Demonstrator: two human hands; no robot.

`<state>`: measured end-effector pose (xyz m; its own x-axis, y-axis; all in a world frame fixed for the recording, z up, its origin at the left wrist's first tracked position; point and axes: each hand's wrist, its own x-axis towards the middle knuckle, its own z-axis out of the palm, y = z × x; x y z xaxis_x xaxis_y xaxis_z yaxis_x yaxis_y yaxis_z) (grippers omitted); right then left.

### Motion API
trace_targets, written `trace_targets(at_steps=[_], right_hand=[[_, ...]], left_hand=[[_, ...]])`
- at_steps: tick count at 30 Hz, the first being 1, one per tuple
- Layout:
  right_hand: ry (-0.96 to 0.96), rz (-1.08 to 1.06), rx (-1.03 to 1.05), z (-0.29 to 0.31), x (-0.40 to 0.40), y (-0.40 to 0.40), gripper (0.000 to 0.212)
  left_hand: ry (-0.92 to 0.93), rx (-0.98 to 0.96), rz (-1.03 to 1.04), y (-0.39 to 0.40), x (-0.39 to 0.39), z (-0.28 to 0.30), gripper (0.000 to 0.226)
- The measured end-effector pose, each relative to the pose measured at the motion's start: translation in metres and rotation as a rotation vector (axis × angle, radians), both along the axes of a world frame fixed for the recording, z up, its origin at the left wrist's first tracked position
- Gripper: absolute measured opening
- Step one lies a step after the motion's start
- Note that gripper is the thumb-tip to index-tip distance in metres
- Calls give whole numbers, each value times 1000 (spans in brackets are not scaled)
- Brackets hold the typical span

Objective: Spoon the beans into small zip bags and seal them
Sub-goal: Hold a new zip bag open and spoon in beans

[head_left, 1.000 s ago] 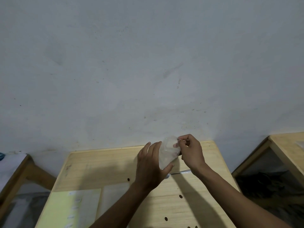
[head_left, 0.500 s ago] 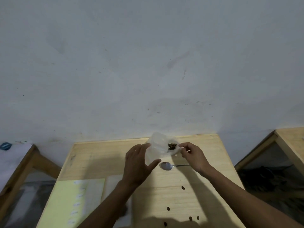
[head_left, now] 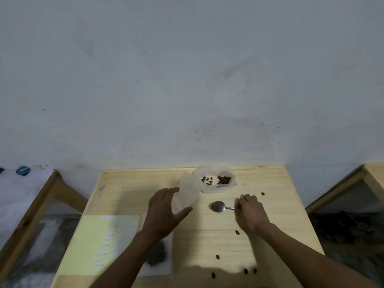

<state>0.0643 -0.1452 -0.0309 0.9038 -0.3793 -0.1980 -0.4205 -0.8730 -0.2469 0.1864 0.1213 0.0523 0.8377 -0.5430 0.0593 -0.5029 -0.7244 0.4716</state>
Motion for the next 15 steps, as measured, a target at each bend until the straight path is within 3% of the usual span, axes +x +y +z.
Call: trace_targets(at_steps=[3, 6, 8, 10, 15], right_hand=[[29, 13, 174, 14, 3, 1, 9], [-168, -69, 444, 25, -1, -6, 10], [-380, -97, 407, 33, 0, -13, 11], [-444, -133, 331, 40, 6, -18, 12], [-235, -86, 194, 51, 13, -22, 37]], left_hand=[[31, 54, -29, -1, 1, -1, 75], [44, 105, -64, -2, 7, -5, 75], [47, 131, -95, -3, 11, -5, 74], [34, 164, -152, -7, 15, -6, 74], [21, 291, -315, -28, 22, -7, 75]])
